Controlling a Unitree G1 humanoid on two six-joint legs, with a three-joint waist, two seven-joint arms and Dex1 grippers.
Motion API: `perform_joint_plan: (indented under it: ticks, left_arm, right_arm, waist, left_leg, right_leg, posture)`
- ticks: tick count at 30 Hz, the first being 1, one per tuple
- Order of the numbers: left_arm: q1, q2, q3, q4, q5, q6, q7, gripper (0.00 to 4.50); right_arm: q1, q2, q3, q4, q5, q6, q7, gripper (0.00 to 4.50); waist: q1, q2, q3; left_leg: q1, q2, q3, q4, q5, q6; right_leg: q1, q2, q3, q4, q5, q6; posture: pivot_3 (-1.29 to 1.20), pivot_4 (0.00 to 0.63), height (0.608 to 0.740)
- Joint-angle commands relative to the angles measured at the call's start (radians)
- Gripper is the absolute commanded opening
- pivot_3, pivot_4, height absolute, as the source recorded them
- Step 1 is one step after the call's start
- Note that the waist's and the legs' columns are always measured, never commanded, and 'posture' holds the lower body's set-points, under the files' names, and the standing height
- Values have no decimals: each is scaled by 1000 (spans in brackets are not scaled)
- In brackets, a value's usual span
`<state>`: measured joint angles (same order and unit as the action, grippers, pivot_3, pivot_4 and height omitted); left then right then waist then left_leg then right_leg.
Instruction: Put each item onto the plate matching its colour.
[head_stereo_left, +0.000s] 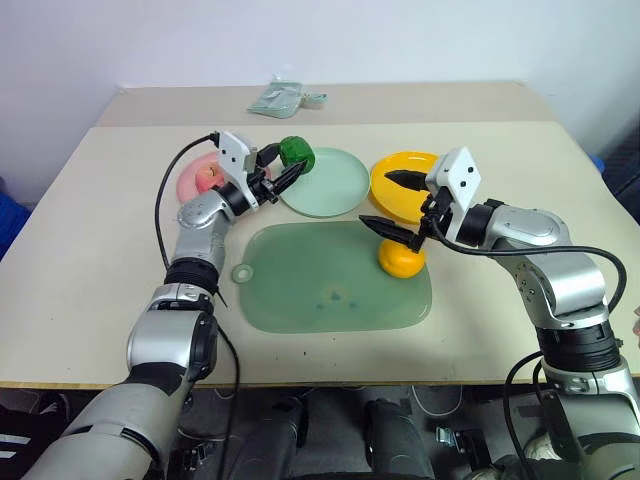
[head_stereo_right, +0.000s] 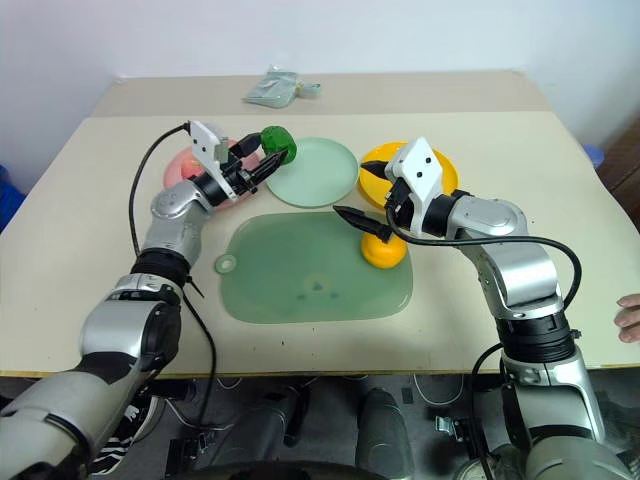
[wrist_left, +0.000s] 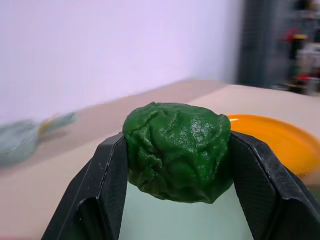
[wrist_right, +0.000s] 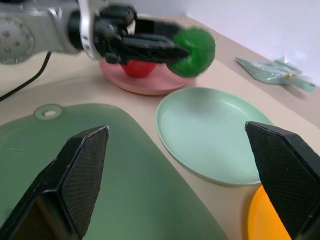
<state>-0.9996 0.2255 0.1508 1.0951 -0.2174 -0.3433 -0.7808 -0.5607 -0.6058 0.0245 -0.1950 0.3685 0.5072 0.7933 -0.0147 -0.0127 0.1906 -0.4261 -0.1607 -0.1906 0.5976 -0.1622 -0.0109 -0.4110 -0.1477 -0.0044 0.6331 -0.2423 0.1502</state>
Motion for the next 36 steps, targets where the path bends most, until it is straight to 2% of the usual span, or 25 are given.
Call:
perform_joint_plan:
  ticks: [1, 2, 6, 7, 12, 14, 16, 17, 20, 26, 33, 36]
  left_arm:
    - [-63, -27, 14, 55, 19, -37, 77, 2449]
    - [-73, -33, 15, 71, 25, -40, 96, 2449]
    - [-98, -39, 12, 117, 46, -42, 156, 4397]
    - [-98, -38, 15, 116, 41, -46, 133, 4464]
    - [-76, -16, 45, 56, -30, -61, -95, 4464]
    - [-43, 7, 48, -13, -76, -45, -269, 4464]
    - [28, 58, 34, -141, -140, 45, -488, 4464]
    - [74, 98, 23, -229, -192, 163, -608, 4464]
    - [193, 200, -10, -443, -267, 400, -760, 4464]
    - [331, 348, -43, -628, -272, 546, -832, 4464]
    - [396, 390, -48, -723, -284, 628, -825, 4464]
    - [399, 387, -44, -735, -286, 627, -814, 4500]
  right_arm:
    - [-33, 7, -20, -6, 2, -35, 3, 4500]
    - [-35, 7, -21, -2, 3, -37, 4, 4500]
    - [-34, 3, -24, -1, 1, -41, 1, 4500]
    - [-31, 2, -25, -4, 1, -41, 0, 4500]
    - [-9, -11, -31, -19, 5, -29, 1, 4500]
    - [7, -29, -36, -31, 26, 1, 20, 4500]
    - [38, -67, -29, -45, 21, 22, 46, 4500]
    - [56, -89, -18, -44, 5, 23, 58, 4500]
    - [91, -127, 0, -44, -11, 25, 82, 4500]
    - [97, -141, 43, 12, -58, 44, 90, 4500]
    - [88, -111, 83, 110, -75, 101, 97, 4500]
    - [87, -115, 87, 119, -90, 91, 100, 3679]
  waist:
    - [0, 0, 0]
    - [0, -1, 0]
    - [-2, -1, 0]
    - [-3, -1, 0]
    - [-3, -1, 0]
    - [-6, -1, 0]
    - [-7, -1, 0]
    - [-9, 0, 0]
    - [-30, 0, 0]
    - [-27, 0, 0]
    - [-22, 0, 0]
    - [-22, 0, 0]
  left_leg:
    - [0, 0, 0, 0, 0, 0]
    - [0, 0, 0, 0, 0, 0]
    - [0, 0, 0, 0, 0, 0]
    - [0, 0, 0, 0, 0, 0]
    - [0, 0, 1, 0, 0, 0]
    - [0, 0, 1, 0, 0, 0]
    - [0, 0, 1, 0, 0, 0]
    - [0, 0, 1, 0, 0, 0]
    - [0, 0, 0, 0, 0, 1]
    - [1, 1, -1, 0, 0, -1]
    - [1, 1, 0, 0, 0, 0]
    - [1, 1, 0, 0, 0, 0]
  right_leg:
    - [0, 0, 0, 0, 0, 0]
    - [0, 0, 0, 0, 0, 0]
    - [0, 0, 0, 0, 0, 1]
    - [0, 0, 0, 0, 0, 1]
    - [0, 0, 0, 0, 0, 1]
    - [0, 0, 0, 0, 0, 0]
    - [0, 0, 0, 0, 0, 0]
    - [0, 0, 0, 0, 0, 0]
    - [0, 0, 0, 1, 0, 0]
    - [0, 1, 1, 1, 0, 0]
    - [0, 0, 1, 0, 0, -1]
    - [0, 0, 1, 0, 0, -1]
  posture:
    - [0, 150, 740]
    - [0, 150, 740]
    - [0, 150, 740]
    - [0, 150, 740]
    - [0, 150, 740]
    - [0, 150, 740]
    - [0, 150, 740]
    - [0, 150, 740]
    - [0, 150, 740]
    - [0, 150, 740]
    - [0, 150, 740]
    - [0, 150, 740]
